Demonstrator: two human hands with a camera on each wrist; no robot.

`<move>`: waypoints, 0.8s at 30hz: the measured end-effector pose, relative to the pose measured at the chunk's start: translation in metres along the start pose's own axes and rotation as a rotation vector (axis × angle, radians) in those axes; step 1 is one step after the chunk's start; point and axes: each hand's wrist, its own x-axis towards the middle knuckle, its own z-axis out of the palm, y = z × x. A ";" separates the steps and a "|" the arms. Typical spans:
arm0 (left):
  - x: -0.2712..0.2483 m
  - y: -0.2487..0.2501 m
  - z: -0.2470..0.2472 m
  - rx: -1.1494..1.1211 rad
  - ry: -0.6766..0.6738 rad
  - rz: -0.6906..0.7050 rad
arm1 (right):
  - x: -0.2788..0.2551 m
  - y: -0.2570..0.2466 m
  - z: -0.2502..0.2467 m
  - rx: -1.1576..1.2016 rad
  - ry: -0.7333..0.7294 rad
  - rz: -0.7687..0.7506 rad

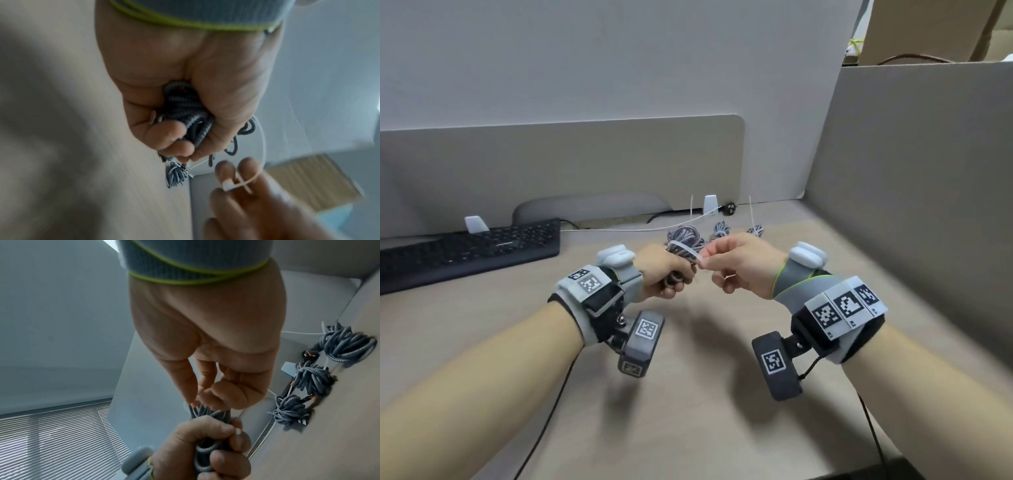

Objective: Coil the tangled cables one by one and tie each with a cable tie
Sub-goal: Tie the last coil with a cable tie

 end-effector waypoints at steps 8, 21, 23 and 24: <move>0.002 -0.027 -0.010 -0.378 -0.105 -0.133 | 0.020 0.023 0.009 0.024 -0.069 0.029; 0.017 -0.046 -0.001 -0.615 -0.189 -0.207 | 0.037 0.052 0.003 0.115 -0.125 0.077; 0.016 -0.045 -0.001 -0.620 -0.203 -0.205 | 0.037 0.052 0.002 0.100 -0.126 0.079; 0.016 -0.045 0.000 -0.624 -0.208 -0.202 | 0.037 0.052 0.001 0.093 -0.127 0.079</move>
